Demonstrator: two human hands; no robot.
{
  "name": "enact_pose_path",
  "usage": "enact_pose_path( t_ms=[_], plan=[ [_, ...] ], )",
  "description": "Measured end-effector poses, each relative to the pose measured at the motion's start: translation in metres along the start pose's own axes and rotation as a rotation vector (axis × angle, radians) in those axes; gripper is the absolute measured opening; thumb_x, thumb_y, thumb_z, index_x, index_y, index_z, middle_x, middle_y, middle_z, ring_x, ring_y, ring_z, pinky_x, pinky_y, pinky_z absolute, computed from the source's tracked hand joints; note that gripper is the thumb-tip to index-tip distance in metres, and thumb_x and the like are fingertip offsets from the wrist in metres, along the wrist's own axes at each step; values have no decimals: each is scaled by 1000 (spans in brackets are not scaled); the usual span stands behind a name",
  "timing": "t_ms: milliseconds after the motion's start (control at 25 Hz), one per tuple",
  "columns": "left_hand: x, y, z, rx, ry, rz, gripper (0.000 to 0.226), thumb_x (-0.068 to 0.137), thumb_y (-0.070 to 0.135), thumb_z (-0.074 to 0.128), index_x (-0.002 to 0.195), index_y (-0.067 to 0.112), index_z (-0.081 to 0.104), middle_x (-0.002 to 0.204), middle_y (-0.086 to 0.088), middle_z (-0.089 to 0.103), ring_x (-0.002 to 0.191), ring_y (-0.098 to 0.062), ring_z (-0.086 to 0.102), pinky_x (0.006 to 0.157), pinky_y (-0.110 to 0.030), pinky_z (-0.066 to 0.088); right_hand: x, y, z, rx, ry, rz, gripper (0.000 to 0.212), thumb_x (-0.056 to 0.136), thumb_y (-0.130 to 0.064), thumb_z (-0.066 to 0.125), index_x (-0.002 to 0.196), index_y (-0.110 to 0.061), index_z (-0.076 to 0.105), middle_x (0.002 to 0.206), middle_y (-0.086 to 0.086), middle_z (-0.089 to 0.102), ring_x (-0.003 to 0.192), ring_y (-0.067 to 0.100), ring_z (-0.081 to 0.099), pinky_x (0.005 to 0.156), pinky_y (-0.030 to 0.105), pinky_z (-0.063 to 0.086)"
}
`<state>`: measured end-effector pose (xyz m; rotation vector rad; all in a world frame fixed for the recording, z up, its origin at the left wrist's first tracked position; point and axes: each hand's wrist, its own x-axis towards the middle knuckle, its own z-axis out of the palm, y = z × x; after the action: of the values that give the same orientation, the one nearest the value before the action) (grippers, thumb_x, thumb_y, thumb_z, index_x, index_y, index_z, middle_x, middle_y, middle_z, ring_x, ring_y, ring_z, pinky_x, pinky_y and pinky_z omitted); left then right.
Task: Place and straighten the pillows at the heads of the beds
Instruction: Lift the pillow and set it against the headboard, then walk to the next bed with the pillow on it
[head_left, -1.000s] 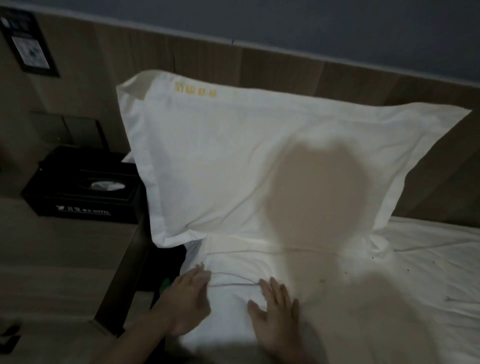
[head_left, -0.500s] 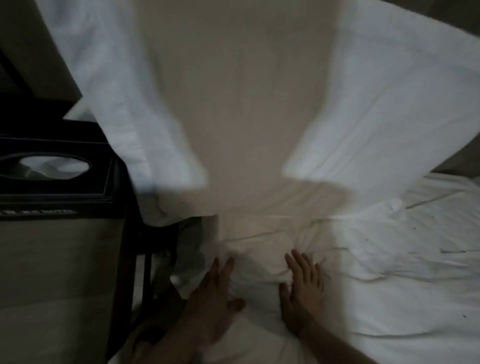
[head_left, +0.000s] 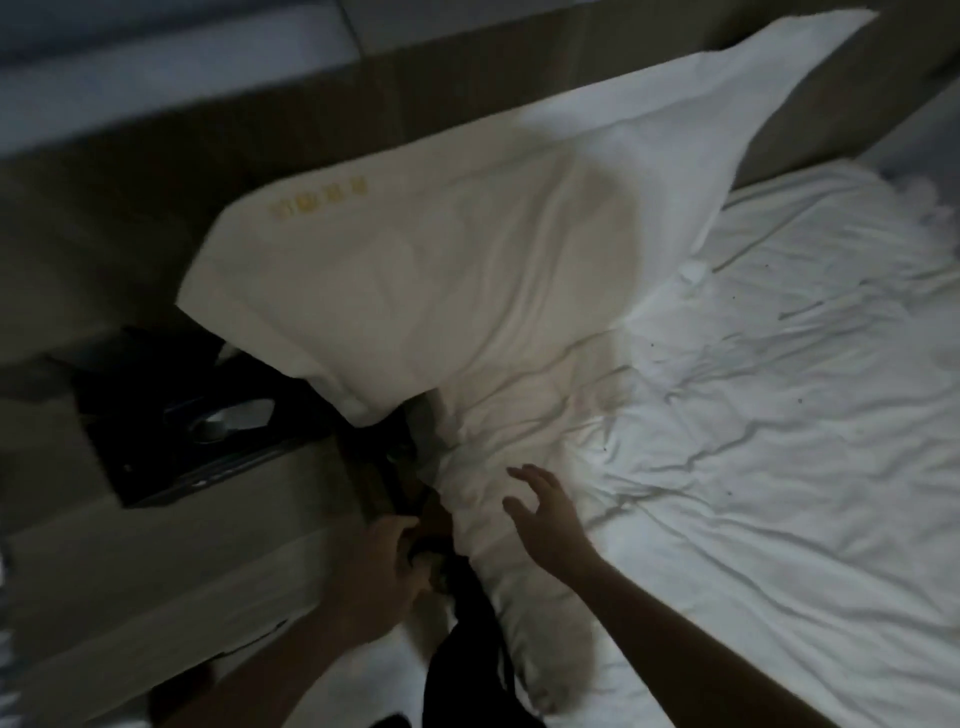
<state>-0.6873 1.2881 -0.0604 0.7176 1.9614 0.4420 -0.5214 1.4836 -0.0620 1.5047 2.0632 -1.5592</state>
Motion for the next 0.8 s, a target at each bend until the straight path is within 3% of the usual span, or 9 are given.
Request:
enact_pose_path(
  t_ms=[80, 200, 280, 440, 560, 680, 800],
  plan=[
    [-59, 15, -32, -45, 19, 33, 39, 93, 32, 71, 130, 35, 56, 135, 9, 55, 120, -8, 55, 101, -28, 45, -67, -25, 1, 223, 19, 17, 37, 102, -21, 64, 138, -29, 64, 151, -4, 52, 138, 15, 53, 109, 24, 48],
    [-133, 31, -66, -89, 53, 139, 30, 95, 24, 71, 119, 40, 61, 123, 19, 63, 118, -4, 61, 94, -17, 49, -163, -58, -7, 427, 69, 6, 28, 105, -28, 62, 130, -39, 67, 140, -15, 61, 123, -7, 57, 88, 2, 45],
    [-173, 41, -73, -109, 50, 239, 27, 97, 21, 69, 115, 41, 63, 118, 26, 65, 115, 2, 62, 89, -8, 48, -224, -69, -12, 505, 133, -19, 30, 104, -28, 63, 132, -37, 69, 133, -14, 67, 115, -13, 61, 85, 1, 45],
    [-238, 41, -72, -138, -53, 386, 25, 99, 35, 65, 120, 48, 64, 124, 30, 64, 119, 9, 60, 97, -21, 49, -347, -63, 2, 548, 261, -55, 31, 103, -28, 63, 131, -42, 68, 126, -17, 71, 116, -12, 63, 84, 2, 47],
    [-288, 31, -62, -87, -108, 480, 30, 97, 46, 64, 126, 48, 61, 130, 27, 63, 121, 8, 59, 96, -21, 52, -439, -41, 38, 612, 344, -9, 28, 104, -26, 63, 126, -42, 70, 121, -13, 75, 115, -5, 67, 85, 6, 49],
    [-341, 24, -39, -48, -143, 545, 30, 97, 38, 66, 125, 47, 63, 130, 25, 63, 120, 5, 61, 98, -23, 52, -514, -15, 71, 687, 393, 40, 27, 103, -23, 65, 122, -40, 72, 115, -9, 78, 109, 1, 72, 87, 14, 52],
    [-375, 23, -9, 19, -242, 581, 28, 98, 26, 68, 122, 41, 66, 130, 24, 62, 122, 2, 60, 102, -32, 50, -575, 20, 98, 762, 515, 86, 26, 103, -25, 65, 117, -46, 73, 116, -16, 77, 111, -6, 68, 86, 6, 48]
  ],
)
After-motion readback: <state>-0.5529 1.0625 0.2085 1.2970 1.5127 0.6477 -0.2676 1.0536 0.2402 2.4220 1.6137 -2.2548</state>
